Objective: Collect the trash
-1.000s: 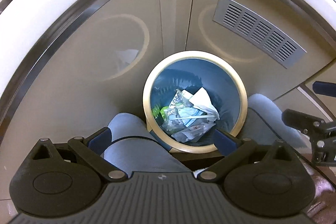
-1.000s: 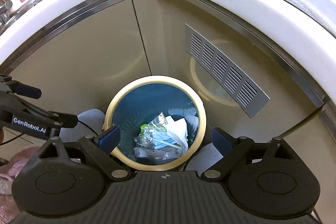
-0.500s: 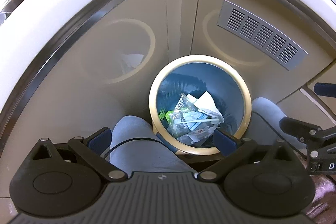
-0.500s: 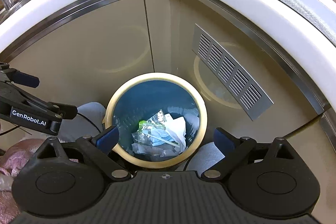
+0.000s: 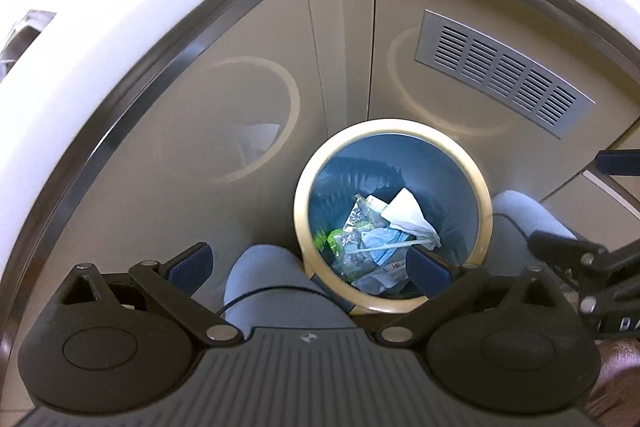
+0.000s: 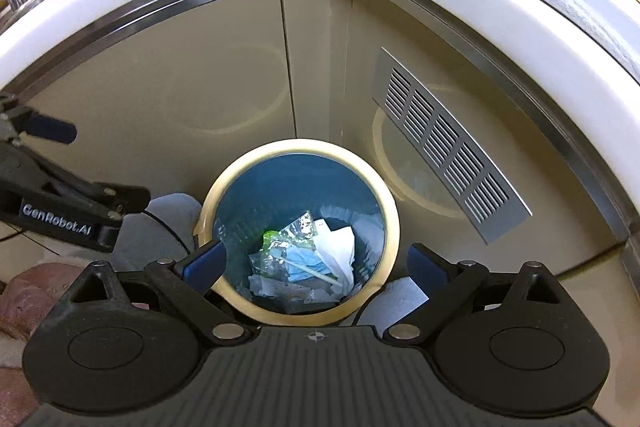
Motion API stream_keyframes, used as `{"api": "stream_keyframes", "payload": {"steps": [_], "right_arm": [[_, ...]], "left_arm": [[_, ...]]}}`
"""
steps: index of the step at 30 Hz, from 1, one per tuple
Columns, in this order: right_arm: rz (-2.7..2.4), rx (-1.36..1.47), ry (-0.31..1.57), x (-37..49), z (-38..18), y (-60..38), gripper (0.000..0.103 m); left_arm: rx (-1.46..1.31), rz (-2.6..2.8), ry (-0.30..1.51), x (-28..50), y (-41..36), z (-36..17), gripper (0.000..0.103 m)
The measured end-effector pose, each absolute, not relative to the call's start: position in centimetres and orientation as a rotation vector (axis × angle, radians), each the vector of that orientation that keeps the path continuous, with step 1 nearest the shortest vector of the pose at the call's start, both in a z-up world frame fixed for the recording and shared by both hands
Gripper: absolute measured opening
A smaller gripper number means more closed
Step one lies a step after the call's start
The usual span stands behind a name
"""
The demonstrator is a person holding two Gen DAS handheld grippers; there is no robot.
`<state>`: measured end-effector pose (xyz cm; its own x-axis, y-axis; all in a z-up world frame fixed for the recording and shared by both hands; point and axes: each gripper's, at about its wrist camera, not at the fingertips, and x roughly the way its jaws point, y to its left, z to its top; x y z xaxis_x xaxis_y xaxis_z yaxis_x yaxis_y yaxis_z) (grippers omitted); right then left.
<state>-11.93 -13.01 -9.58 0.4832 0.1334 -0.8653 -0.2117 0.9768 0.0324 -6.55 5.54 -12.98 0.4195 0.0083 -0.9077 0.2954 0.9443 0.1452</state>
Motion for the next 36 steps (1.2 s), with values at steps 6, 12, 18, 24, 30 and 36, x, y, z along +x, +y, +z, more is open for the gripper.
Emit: {"api": "stream_keyframes", "payload": {"steps": [6, 12, 18, 24, 30, 36], "right_arm": [[0.252, -0.099, 1.102, -8.9, -11.4, -13.1, 0.098], [0.301, -0.08, 1.208, -4.9, -13.6, -13.2, 0.098], [0.316, -0.033, 1.395, -0.9, -15.9, -13.8, 0.099], [0.281, -0.071, 1.454, 1.8, -15.4, -14.2, 0.099], [0.307, -0.112, 1.45, 3.2, -13.4, -14.4, 0.1], [0.331, -0.099, 1.486, 4.7, -13.5, -14.5, 0.1]], "left_arm": [[0.316, -0.18, 1.241, -2.8, 4.7, -16.0, 0.103], [0.377, -0.14, 1.33, 1.3, 4.9, -19.1, 0.103], [0.488, -0.159, 1.432, 4.2, 5.2, -21.4, 0.103], [0.553, -0.204, 1.556, 5.0, 5.5, -22.1, 0.103], [0.535, -0.235, 1.649, 5.9, 5.4, -20.7, 0.103], [0.553, -0.247, 1.676, 5.7, 4.9, -20.9, 0.103]]}}
